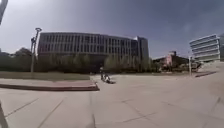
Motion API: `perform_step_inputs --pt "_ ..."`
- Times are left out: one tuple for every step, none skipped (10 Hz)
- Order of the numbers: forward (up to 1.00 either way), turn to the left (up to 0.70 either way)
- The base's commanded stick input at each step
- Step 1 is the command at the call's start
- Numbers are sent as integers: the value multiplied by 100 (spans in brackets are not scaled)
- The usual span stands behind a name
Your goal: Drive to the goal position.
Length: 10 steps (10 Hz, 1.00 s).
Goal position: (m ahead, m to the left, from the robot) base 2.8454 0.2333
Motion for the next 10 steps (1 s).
perform_step_inputs --pt "70 0" --pt "70 0" --pt "70 0" --pt "70 0" --pt "70 -2" --pt "70 -31" --pt "70 -31" --pt "70 -31" --pt "70 -31" --pt "70 -31"
